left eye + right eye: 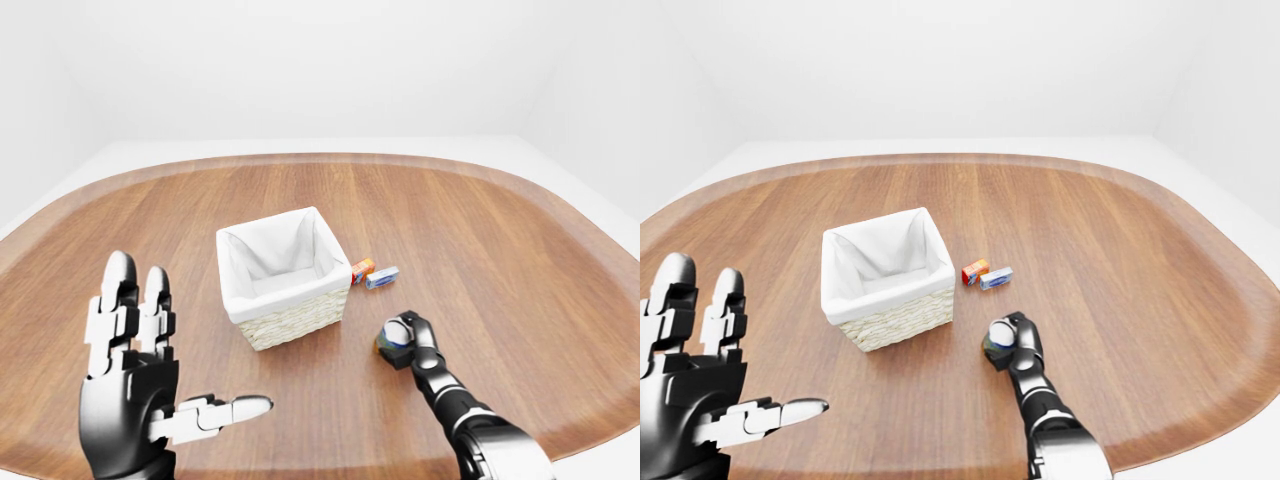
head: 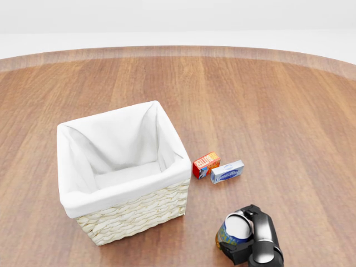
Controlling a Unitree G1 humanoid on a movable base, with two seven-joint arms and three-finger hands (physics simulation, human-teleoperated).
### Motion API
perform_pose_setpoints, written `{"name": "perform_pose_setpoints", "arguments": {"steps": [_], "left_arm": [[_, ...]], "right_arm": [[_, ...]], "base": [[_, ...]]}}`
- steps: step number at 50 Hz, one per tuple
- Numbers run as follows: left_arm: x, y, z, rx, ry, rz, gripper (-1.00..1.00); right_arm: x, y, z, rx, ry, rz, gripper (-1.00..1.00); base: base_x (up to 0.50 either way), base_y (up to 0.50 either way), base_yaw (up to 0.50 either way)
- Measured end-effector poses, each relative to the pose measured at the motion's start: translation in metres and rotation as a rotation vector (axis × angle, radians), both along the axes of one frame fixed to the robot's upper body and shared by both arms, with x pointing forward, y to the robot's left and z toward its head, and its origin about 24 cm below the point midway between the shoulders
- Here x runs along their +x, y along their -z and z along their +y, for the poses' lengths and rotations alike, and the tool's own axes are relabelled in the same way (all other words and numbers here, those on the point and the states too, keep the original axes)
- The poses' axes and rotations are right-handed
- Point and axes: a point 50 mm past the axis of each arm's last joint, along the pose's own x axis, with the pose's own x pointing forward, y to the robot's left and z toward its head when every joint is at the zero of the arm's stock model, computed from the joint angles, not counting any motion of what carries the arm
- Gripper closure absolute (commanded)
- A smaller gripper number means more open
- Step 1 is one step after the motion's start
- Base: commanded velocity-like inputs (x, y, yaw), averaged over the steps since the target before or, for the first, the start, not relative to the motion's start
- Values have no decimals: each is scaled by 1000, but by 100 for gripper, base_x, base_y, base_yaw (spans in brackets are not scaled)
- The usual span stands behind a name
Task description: Pick up the alphabet soup and put it in the basket.
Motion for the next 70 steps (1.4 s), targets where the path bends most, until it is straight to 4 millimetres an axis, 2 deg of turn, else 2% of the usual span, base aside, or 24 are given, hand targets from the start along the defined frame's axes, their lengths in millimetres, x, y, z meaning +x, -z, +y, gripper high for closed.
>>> {"name": "perform_pose_setpoints", "arguments": {"steps": [13,23,38,54,70], "left_arm": [[0,1,0,-1,3,4,-100],[0,1,0,-1,4,4,-100],[-2,-1,0,-3,5,-1,-100],[-5,-4,3,-7,1,-18,-100],[-9,-8,4,-10,0,-35,-100]], "right_arm": [[3,-4,0,69,18,-44,100],[11,-19,1,98,1,-143,100],[22,-61,2,161,-26,-387,100],[24,-118,4,137,-91,-655,100],[21,-159,9,120,-118,-789,100]], "base": [[0,0,0],[0,0,0],[0,0,0],[0,0,0],[0,0,0]]}}
